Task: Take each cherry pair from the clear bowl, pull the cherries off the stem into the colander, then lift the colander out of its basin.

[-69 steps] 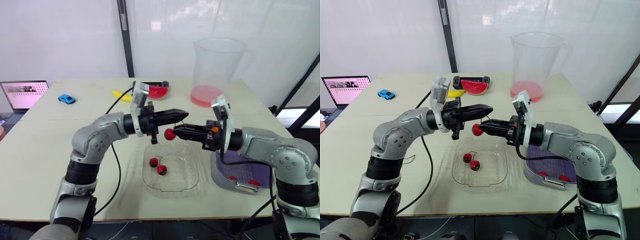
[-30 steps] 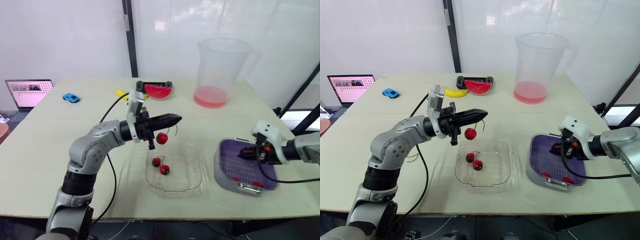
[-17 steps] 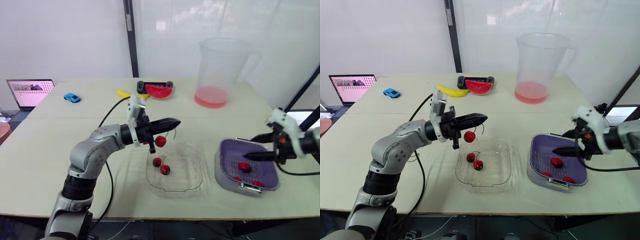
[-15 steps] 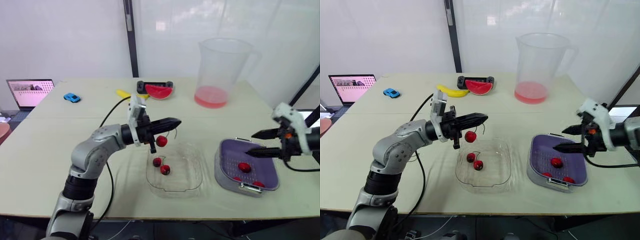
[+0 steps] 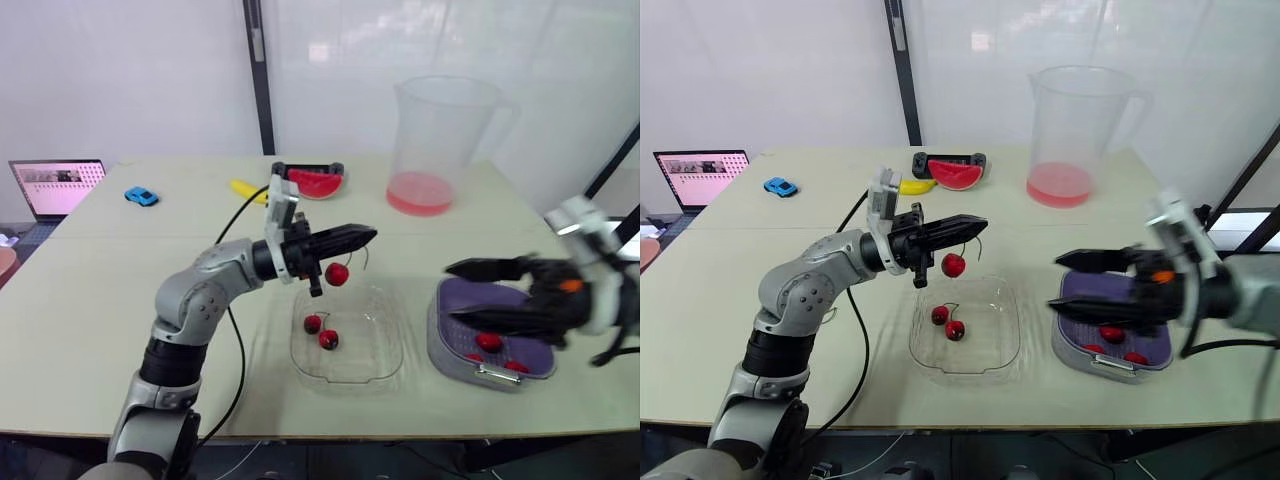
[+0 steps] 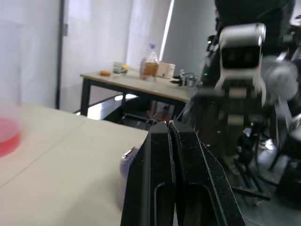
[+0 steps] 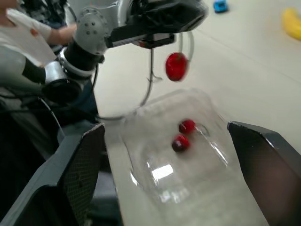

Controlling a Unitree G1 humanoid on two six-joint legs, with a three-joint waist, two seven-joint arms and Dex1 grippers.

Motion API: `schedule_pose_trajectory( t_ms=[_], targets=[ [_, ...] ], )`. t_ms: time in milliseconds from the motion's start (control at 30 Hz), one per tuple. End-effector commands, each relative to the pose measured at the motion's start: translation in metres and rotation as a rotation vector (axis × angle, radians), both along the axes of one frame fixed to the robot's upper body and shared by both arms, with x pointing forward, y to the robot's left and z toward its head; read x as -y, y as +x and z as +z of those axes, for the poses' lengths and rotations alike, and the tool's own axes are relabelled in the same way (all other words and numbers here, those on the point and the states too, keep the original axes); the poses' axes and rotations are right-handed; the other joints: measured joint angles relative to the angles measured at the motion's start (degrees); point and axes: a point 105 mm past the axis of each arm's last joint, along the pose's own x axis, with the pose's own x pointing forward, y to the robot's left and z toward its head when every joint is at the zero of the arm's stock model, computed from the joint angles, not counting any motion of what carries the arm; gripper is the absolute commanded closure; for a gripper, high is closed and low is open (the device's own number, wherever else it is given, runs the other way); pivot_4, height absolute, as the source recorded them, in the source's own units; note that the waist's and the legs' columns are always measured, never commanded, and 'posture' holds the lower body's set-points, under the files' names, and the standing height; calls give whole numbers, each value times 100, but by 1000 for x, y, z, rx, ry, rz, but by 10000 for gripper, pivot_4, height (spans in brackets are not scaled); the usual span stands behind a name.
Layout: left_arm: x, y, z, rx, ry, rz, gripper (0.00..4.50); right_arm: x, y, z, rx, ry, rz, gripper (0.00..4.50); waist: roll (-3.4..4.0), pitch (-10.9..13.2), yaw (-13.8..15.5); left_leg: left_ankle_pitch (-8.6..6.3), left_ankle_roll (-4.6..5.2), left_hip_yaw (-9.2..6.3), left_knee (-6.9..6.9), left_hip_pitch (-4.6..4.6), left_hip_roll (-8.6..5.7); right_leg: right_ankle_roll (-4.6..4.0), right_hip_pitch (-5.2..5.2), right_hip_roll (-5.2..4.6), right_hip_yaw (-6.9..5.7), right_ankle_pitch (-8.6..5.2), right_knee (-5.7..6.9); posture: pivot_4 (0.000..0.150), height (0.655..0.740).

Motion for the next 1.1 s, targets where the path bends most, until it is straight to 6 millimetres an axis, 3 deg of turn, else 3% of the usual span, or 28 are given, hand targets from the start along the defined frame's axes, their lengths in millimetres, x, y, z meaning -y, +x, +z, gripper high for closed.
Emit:
schedule_pose_trajectory(
  t_ms=[33, 133, 267, 600, 767, 1067, 1100],
  targets=[
    [1, -8, 13, 34, -27, -34, 45000, -28, 8, -2, 86, 37, -49, 652, 0, 0, 4, 0, 0, -4, 0, 0, 0, 0, 1, 1, -2, 0, 0, 1500, 7400],
    [1, -9, 13, 32, -19, -39, 45000, -52, 20, -21, 107, 35, -103, 652, -1, 0, 5, 3, -5, -9, 0, 0, -1, 0, 1, 1, -4, 0, -1, 1500, 7400],
    [1, -10, 12, 32, -16, -37, 45000, -74, 24, -23, 102, 152, -128, 652, -1, 0, -2, 5, -8, -9, -1, -1, -2, 0, -2, 0, -3, 0, -1, 1500, 7400],
    [1, -13, 12, 18, -9, -41, 45000, -92, 34, -18, 87, 260, -144, 652, 0, -1, -16, 5, -9, -11, -3, 0, -5, 0, -3, 2, -4, 0, 0, 1500, 7400],
    [1, -13, 13, 21, -10, -40, 45000, -95, 36, -22, 64, 260, -138, 24291, 0, -1, -15, 5, -8, -11, -3, 0, -5, 0, -2, 3, -4, 0, 0, 1500, 7400],
    [1, -13, 11, 21, -6, -40, 45000, -93, 36, -25, 38, 272, -133, 24291, 1, -1, -18, 5, -8, -11, -3, 0, -5, 0, -3, 3, -4, 0, 0, 1500, 7400],
    [1, -13, 11, 20, -5, -40, 45000, -93, 36, -25, 37, 278, -136, 29606, 1, -1, -18, 5, -8, -11, -3, 0, -5, 0, -3, 3, -4, 0, 0, 1500, 7400]
  ],
)
